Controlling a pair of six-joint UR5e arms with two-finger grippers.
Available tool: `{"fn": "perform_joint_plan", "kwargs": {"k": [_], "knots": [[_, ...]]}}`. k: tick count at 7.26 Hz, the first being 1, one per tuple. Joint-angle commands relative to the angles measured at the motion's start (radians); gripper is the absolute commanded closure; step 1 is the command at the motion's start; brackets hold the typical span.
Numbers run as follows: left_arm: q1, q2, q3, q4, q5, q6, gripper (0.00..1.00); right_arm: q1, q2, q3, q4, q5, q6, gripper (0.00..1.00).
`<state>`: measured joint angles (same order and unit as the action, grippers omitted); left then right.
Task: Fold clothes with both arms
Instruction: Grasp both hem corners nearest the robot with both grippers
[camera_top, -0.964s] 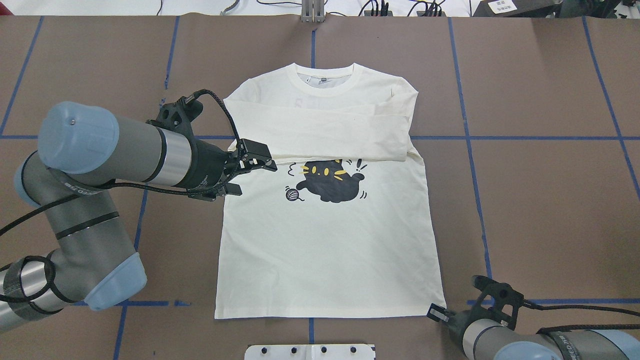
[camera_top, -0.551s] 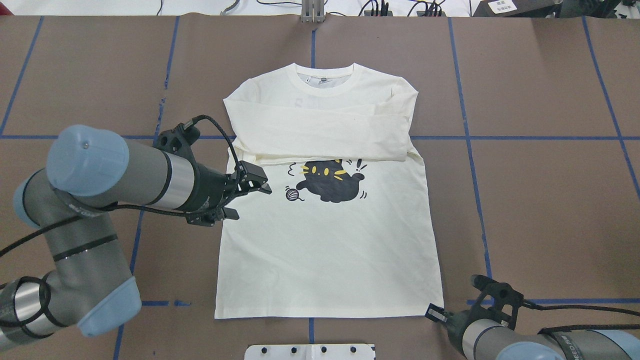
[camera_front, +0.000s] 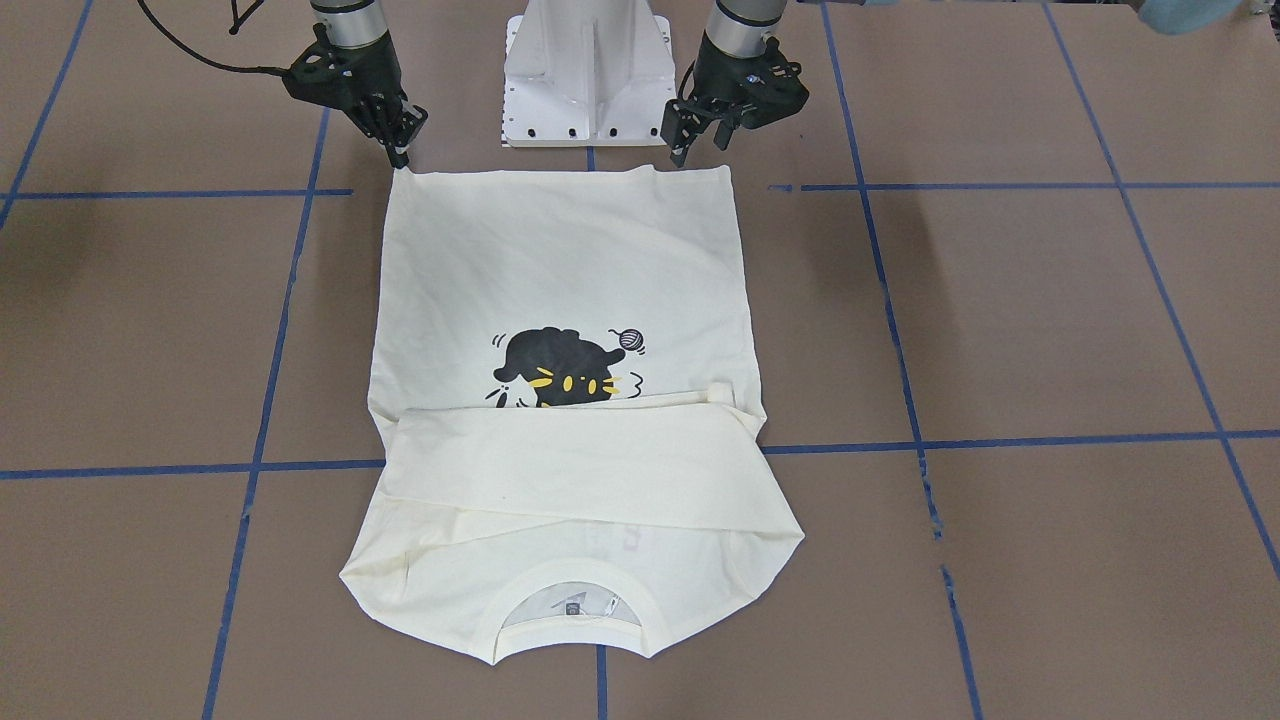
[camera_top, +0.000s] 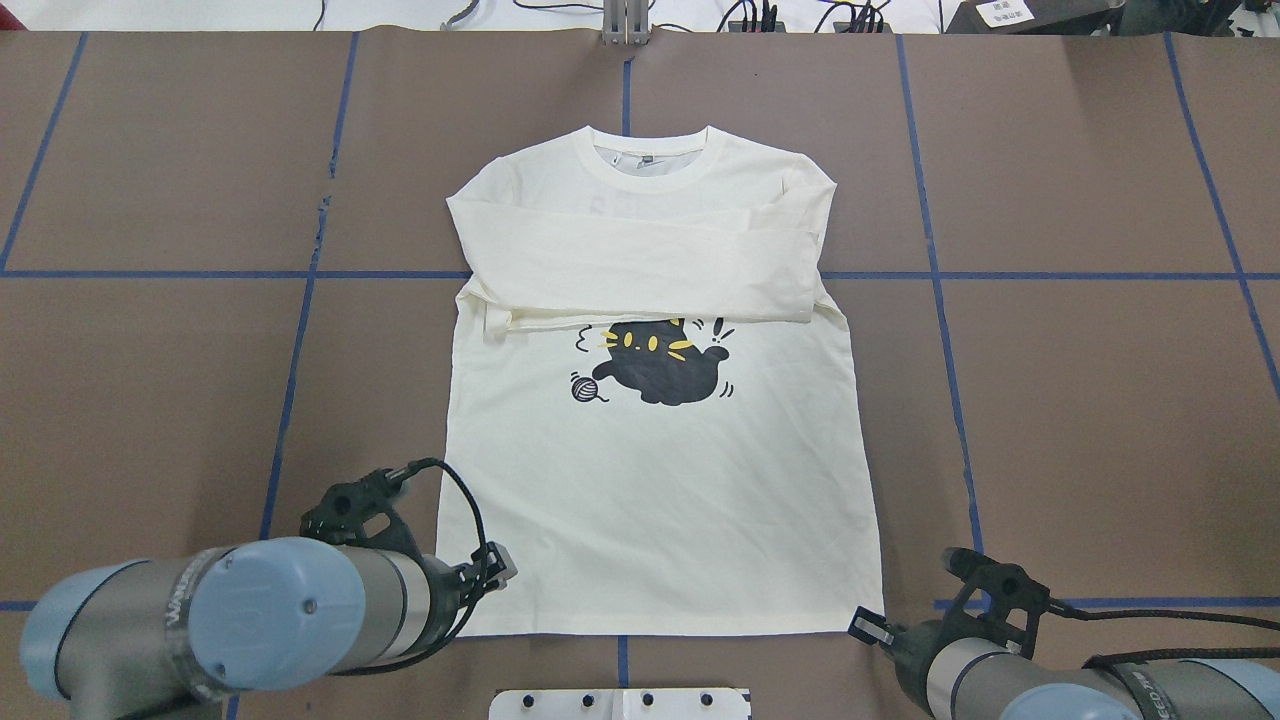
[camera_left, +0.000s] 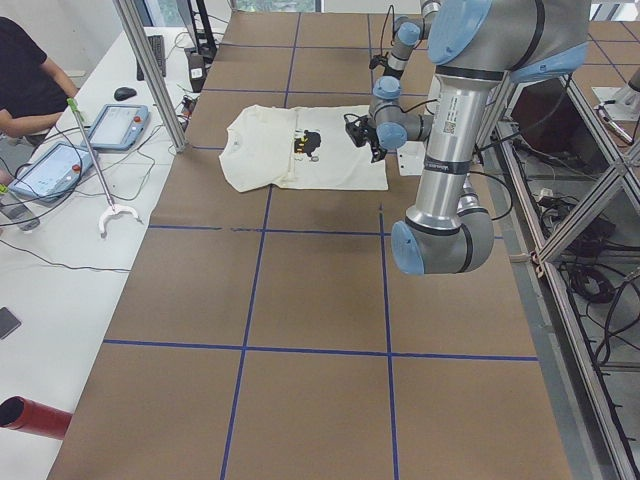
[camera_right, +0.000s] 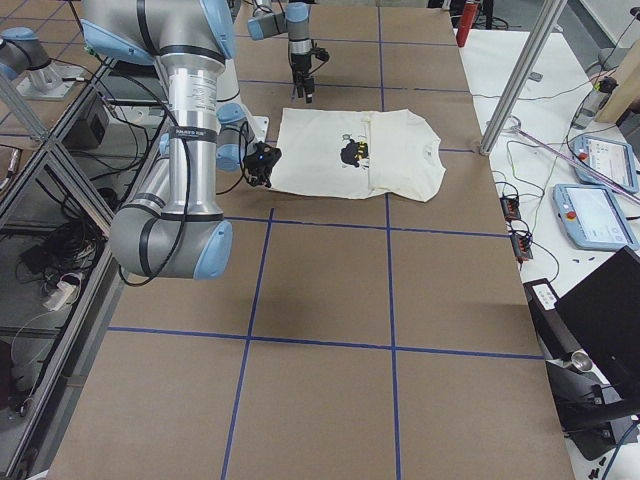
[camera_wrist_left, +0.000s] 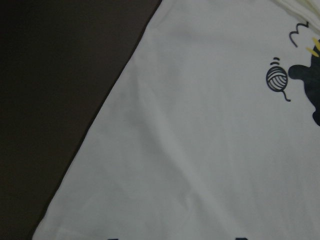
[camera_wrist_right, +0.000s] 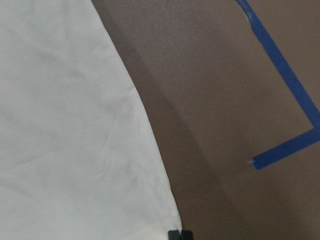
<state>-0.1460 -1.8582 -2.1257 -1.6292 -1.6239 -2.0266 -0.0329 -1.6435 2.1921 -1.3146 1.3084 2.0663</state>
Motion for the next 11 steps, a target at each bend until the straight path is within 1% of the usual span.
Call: {"fn": "perform_joint_plan", "kwargs": {"k": [1, 2, 3, 5, 6, 7, 8, 11], "knots": [[0.052, 0.036, 0.006, 0.028, 0.032, -0.047, 0.40, 0.001, -0.001, 0.000, 0.000, -0.001, 0.000, 1.00], [0.051, 0.034, 0.012, 0.029, 0.039, -0.043, 0.40, 0.001, -0.001, -0.002, 0.000, -0.003, 0.000, 1.00], [0.052, 0.033, 0.048, 0.029, 0.065, -0.040, 0.41, 0.001, -0.001, 0.000, 0.001, -0.005, 0.000, 1.00], [0.052, 0.033, 0.062, 0.025, 0.064, -0.032, 0.43, 0.001, 0.001, 0.000, 0.002, -0.005, 0.000, 1.00], [0.054, 0.031, 0.062, 0.025, 0.061, -0.032, 0.47, 0.002, 0.002, 0.000, 0.002, -0.005, 0.000, 1.00], [0.054, 0.030, 0.062, 0.023, 0.061, -0.032, 0.56, 0.005, 0.002, 0.002, 0.002, -0.005, 0.000, 1.00], [0.055, 0.028, 0.069, 0.023, 0.061, -0.032, 0.58, 0.008, 0.002, 0.002, 0.002, -0.005, 0.000, 1.00], [0.059, 0.024, 0.081, 0.022, 0.061, -0.029, 0.58, 0.010, -0.001, 0.002, 0.002, -0.005, 0.000, 1.00]]}}
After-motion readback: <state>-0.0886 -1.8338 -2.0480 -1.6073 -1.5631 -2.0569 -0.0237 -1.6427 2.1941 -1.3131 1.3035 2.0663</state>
